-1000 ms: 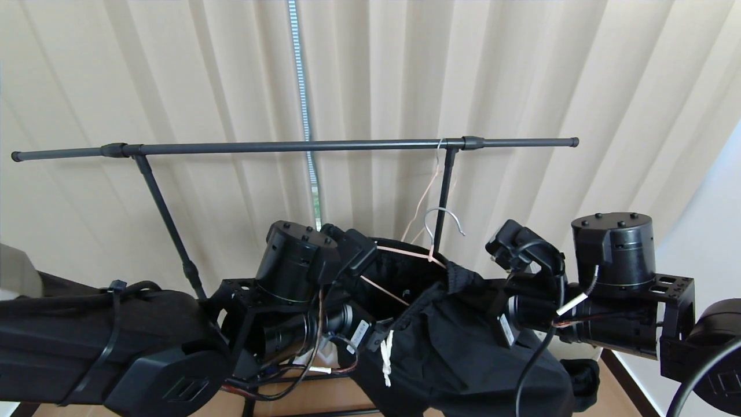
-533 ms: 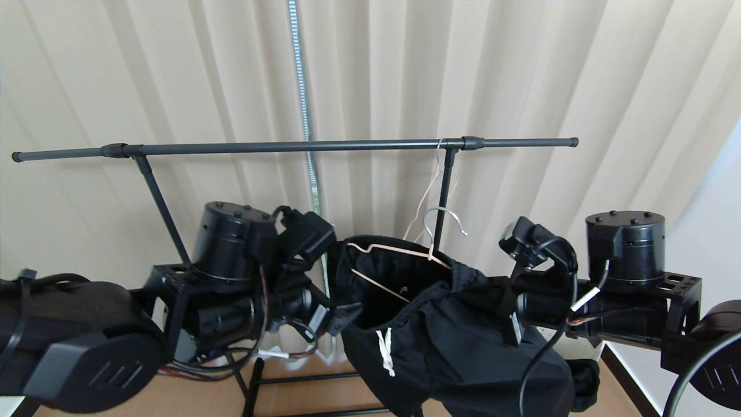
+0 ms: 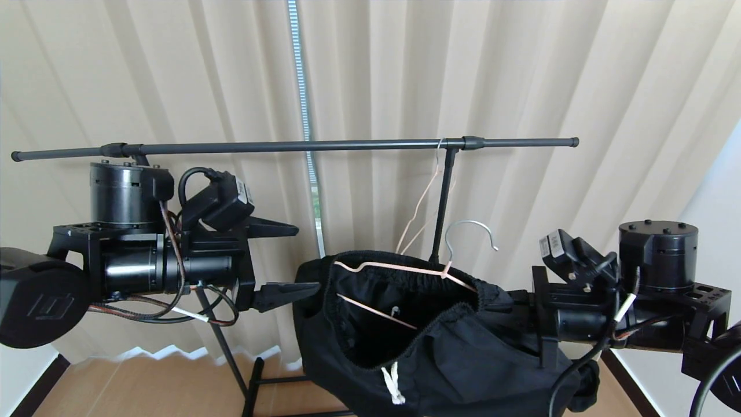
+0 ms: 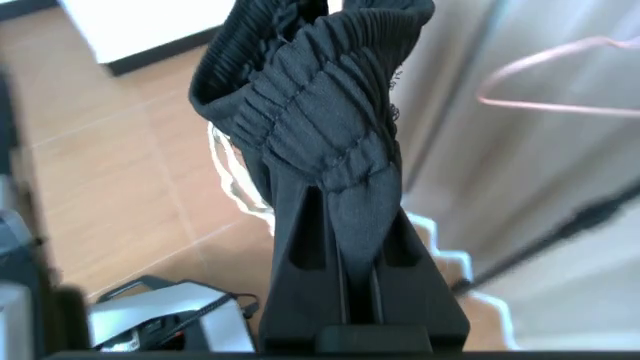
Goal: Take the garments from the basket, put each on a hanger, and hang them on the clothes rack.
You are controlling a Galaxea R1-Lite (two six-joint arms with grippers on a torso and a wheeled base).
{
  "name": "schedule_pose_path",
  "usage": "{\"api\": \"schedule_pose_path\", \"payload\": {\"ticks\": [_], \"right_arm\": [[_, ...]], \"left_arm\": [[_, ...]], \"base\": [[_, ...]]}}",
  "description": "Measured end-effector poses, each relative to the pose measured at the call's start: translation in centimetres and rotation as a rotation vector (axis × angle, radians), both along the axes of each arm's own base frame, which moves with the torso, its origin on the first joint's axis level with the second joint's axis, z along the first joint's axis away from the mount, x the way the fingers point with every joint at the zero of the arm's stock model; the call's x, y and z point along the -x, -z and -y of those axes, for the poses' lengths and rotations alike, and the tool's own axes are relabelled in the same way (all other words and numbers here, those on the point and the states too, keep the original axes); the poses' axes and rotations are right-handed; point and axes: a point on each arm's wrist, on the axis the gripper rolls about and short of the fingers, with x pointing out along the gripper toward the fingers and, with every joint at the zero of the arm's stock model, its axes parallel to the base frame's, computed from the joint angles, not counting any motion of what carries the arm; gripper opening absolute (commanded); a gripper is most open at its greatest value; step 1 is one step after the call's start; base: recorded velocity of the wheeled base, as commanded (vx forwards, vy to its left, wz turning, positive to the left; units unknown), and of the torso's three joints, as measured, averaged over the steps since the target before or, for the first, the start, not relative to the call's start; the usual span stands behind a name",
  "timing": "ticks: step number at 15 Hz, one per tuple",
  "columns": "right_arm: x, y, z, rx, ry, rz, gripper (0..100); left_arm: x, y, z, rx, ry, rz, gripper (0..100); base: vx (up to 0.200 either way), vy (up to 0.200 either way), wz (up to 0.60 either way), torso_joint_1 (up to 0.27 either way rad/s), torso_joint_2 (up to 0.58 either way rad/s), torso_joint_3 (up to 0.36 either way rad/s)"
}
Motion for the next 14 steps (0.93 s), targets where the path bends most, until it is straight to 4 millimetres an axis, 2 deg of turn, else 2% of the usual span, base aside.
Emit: {"api": "schedule_pose_path", "payload": {"ticks": [4, 7, 14], "right_arm": [[0.4, 0.4, 0.8, 0.002, -0.044, 0.018, 0], [0.6, 0.3, 0.9, -0.014, -0.073, 0.014, 0], [0.9, 0.2, 1.0, -0.028, -0.098, 0.013, 0]], "left_arm": [[-0.1, -0.2, -0.3, -0.027, 0.106, 0.117, 100], [0.3, 0.9, -0.4, -0.085, 0.155, 0.186, 100], [0.8, 3.4, -0.2, -0.129, 0.181, 0.142, 100]], "base": [[0.0, 0.0, 0.0, 0.0, 0.0, 0.0], [0.0, 0.0, 0.0, 0.0, 0.0, 0.0], [0.0, 0.0, 0.0, 0.0, 0.0, 0.0]]}}
